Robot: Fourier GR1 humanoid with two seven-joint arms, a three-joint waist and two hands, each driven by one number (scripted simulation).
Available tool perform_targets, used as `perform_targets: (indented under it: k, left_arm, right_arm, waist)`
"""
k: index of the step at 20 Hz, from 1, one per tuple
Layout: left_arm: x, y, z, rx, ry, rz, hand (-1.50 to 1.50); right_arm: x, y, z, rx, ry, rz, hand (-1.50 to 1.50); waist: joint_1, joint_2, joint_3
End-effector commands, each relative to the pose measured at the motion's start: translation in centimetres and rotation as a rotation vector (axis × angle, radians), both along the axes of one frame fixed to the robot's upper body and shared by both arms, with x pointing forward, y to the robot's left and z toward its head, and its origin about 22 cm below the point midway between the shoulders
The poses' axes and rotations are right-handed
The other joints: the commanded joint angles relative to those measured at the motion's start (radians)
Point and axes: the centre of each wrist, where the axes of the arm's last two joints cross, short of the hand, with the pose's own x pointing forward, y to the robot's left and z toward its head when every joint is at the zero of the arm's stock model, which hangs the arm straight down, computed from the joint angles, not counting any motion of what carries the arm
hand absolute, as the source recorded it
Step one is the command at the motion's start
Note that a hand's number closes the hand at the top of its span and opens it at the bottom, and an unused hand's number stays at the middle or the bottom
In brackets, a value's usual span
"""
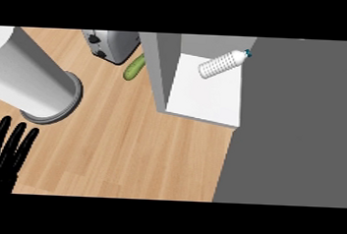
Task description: Pick up the bottled water, place it into the cabinet and close the cabinet
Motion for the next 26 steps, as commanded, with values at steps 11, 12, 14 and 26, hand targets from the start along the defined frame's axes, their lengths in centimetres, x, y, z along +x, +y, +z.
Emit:
perform_targets:
  k: [11, 12, 14, 26]
  left_arm:
    - [0.6, 1.7, 1.1, 0.044, -0.01, -0.059, -1.5]
    - [0.6, 1.6, 1.1, 0.038, -0.016, -0.06, -1.5]
    - [0.6, 1.7, 1.2, 0.043, -0.018, -0.067, -1.5]
    - [1.0, 2.7, 1.4, 0.042, -0.021, -0.062, -1.5]
  right_arm:
    - [2.0, 1.1, 2.4, -0.221, -0.203, 0.314, 1.5]
    - [2.2, 1.2, 2.3, -0.208, -0.21, 0.31, 1.5]
    - [2.4, 1.6, 2.2, -0.181, -0.206, 0.318, 1.5]
    - [4.0, 2.2, 2.7, -0.236, -0.26, 0.329, 1.5]
  waist:
    - [0.091, 0.011, -0.012]
    - [0.096, 0.01, -0.011]
    - [0.093, 0.013, -0.011]
    - [0.075, 0.012, -0.013]
